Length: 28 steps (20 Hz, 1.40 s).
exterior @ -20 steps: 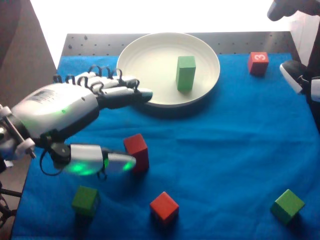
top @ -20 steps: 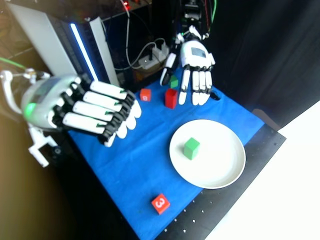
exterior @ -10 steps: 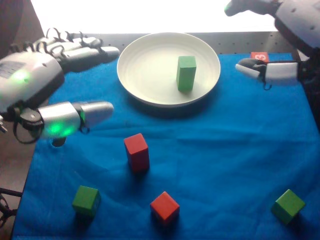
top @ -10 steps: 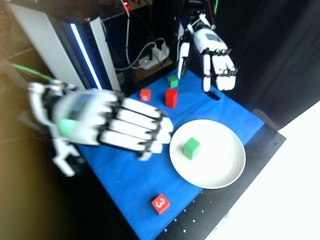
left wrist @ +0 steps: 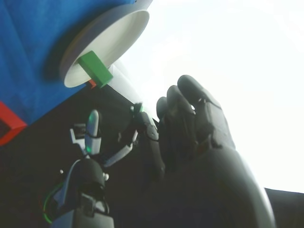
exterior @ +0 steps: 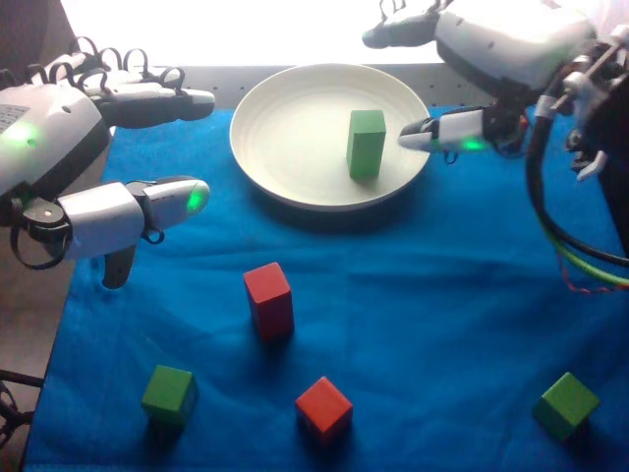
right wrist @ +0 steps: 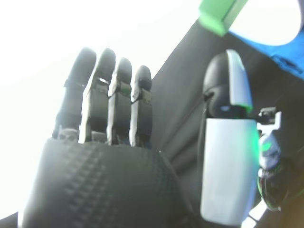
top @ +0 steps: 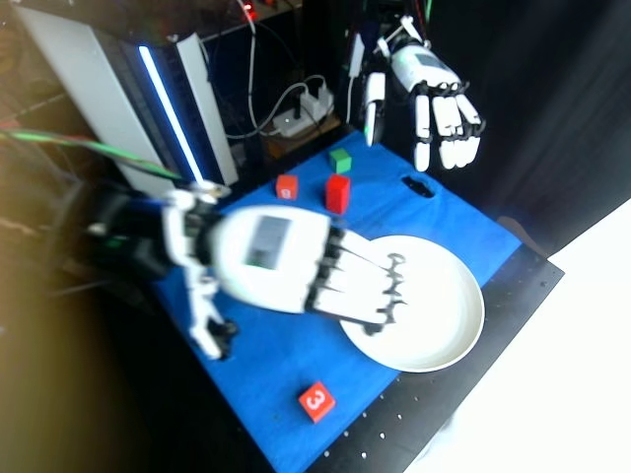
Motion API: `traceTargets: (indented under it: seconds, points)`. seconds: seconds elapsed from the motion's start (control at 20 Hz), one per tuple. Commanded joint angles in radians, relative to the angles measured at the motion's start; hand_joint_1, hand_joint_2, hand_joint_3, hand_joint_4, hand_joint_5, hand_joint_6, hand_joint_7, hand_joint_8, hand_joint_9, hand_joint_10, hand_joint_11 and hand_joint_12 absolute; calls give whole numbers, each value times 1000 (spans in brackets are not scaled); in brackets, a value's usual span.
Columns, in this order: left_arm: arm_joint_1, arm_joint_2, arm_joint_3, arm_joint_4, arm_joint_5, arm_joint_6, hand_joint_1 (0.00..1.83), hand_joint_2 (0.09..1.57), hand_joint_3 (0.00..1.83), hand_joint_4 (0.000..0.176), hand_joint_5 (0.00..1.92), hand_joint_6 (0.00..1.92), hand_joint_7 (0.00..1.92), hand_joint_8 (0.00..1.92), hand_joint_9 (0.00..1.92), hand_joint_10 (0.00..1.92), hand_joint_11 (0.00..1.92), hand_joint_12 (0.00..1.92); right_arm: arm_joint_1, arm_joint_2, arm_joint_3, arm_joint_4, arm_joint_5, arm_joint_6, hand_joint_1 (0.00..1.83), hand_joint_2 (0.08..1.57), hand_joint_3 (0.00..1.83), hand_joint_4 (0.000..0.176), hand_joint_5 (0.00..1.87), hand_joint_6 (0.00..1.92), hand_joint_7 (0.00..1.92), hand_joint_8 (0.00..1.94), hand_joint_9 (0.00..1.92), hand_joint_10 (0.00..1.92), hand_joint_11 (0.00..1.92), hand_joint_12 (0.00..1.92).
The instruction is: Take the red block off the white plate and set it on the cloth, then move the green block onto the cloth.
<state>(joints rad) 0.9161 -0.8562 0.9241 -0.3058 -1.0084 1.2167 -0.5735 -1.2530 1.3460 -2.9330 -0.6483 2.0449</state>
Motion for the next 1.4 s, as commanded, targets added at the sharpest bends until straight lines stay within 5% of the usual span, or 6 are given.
traceTargets:
  seconds: [0.0,0.3,0.5,0.7,0.85,1.35]
  points:
    - [-10,5,0,18,-126,2,409,1186,2,93,521,18,359,2,326,12,0,960,19,-6,11,-9,-88,1,1107,871,0,0,653,16,637,38,435,787,237,1479]
    - [-14,5,-1,23,-129,2,464,1167,0,102,562,23,374,3,339,10,0,1007,24,-78,99,11,11,1,1046,906,2,0,619,2,571,2,380,480,82,1421]
    - [-16,6,-2,25,-132,2,446,1182,3,104,564,12,395,3,371,14,0,1089,24,-113,139,26,47,1,1007,879,0,0,667,11,694,26,535,638,174,1592]
    - [-17,6,-2,26,-132,2,472,1201,3,58,590,14,434,11,394,16,0,1107,27,-126,147,28,50,1,989,927,4,0,597,0,568,0,508,502,222,1521]
    - [-16,6,-3,25,-134,2,458,1180,0,107,608,16,425,2,391,10,0,1108,29,-133,148,29,52,1,1014,951,4,0,597,0,611,17,479,449,114,1467]
    - [-16,6,-6,24,-147,2,367,1193,0,121,618,13,379,1,371,8,0,1036,30,-160,161,28,70,1,1257,998,2,0,815,9,824,26,721,387,235,1533]
